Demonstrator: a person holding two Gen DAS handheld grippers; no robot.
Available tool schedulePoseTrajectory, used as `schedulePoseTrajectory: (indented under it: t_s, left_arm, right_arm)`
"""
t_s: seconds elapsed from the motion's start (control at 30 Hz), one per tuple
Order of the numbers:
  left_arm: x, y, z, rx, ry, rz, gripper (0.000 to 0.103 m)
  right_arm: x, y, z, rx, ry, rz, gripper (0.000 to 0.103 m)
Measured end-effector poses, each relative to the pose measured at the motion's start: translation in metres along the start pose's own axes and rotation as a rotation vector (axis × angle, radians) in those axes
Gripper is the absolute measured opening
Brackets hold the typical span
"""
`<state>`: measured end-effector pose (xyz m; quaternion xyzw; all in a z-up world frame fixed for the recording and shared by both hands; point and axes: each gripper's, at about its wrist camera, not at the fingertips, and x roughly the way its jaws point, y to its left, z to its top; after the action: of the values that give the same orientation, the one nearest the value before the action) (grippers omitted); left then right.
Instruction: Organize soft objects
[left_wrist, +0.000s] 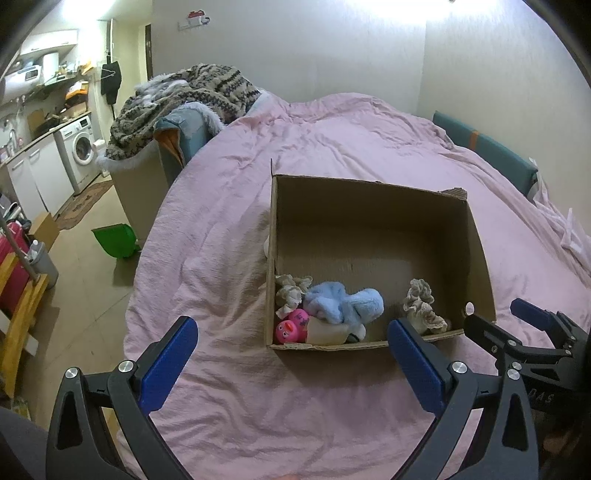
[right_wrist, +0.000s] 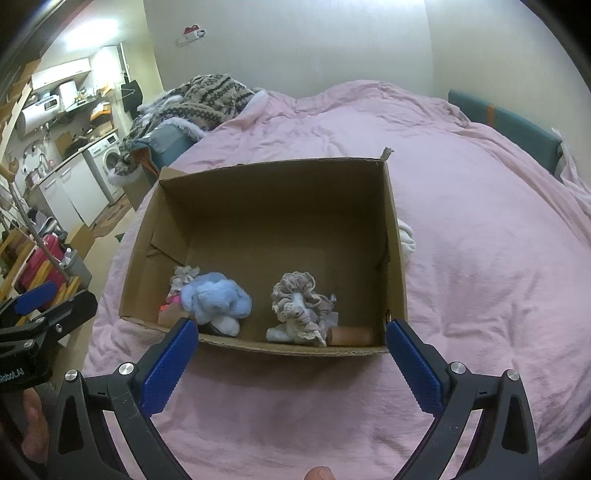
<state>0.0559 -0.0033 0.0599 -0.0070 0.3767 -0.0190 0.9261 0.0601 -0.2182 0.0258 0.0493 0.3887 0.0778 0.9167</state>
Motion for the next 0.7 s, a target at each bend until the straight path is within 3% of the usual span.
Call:
schedulePoseTrajectory:
  t_s: [0.7]
  left_arm:
    - [0.0031,0.0010,-0.0018,0.001,0.010,-0.002,0.102]
  right_arm:
    - [-0.0016,-0.0047,0.0038,0.013,-0.014,-0.010,0.103]
